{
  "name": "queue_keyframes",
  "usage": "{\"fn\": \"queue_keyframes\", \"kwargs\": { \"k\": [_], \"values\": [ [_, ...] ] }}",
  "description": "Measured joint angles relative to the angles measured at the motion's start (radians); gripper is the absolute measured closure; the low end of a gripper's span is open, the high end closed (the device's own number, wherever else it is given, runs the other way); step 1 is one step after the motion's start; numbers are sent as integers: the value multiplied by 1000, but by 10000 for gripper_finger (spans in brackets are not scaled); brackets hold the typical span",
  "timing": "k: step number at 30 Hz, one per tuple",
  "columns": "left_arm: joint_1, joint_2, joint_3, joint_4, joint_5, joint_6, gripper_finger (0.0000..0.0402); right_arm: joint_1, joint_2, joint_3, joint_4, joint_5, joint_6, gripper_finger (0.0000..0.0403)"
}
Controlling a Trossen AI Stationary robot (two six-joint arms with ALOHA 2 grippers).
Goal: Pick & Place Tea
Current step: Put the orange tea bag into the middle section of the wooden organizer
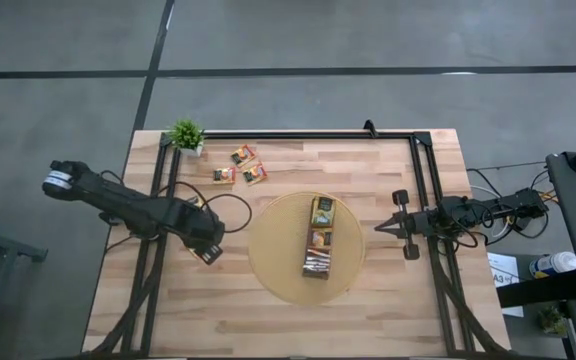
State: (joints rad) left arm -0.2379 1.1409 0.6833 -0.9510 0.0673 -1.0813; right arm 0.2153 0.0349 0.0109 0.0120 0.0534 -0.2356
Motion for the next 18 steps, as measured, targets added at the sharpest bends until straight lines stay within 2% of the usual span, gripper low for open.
{"fn": "queue_keyframes", "kwargs": {
  "k": [10, 18],
  "values": [
    [1, 15, -14, 32, -17, -51, 273, 0, 0, 0, 0, 0, 0, 394],
    [1, 129, -86, 138, 29, -50, 274, 0, 0, 0, 0, 0, 0, 394]
  ]
}}
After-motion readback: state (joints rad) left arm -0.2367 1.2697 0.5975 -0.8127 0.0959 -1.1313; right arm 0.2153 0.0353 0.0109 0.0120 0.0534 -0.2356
